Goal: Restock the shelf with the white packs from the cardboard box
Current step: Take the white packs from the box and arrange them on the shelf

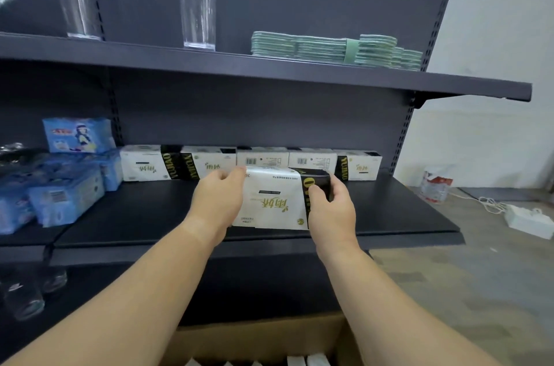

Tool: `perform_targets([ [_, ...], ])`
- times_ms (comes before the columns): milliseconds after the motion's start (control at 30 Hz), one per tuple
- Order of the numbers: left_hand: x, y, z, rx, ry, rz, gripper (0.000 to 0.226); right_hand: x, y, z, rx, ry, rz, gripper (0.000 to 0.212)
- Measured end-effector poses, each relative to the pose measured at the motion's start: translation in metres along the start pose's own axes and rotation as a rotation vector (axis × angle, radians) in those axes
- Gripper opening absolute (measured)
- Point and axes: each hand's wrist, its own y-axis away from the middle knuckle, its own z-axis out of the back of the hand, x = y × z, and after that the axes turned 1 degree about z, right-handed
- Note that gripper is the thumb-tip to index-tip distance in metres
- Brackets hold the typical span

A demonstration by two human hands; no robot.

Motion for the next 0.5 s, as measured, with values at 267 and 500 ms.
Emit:
perform_targets([
  [267, 0.014, -0.015, 0.001, -0.077, 0.015, 0.032, 0.042, -0.007, -0.022, -0.009, 0.102, -0.022, -0.017, 0.053],
  [500, 0.02, -0.024, 0.021, -0.185, 0.002, 0.027, 0.033, -0.016, -0.034, -0.037, 0.207, -0.015, -0.003, 0.034],
])
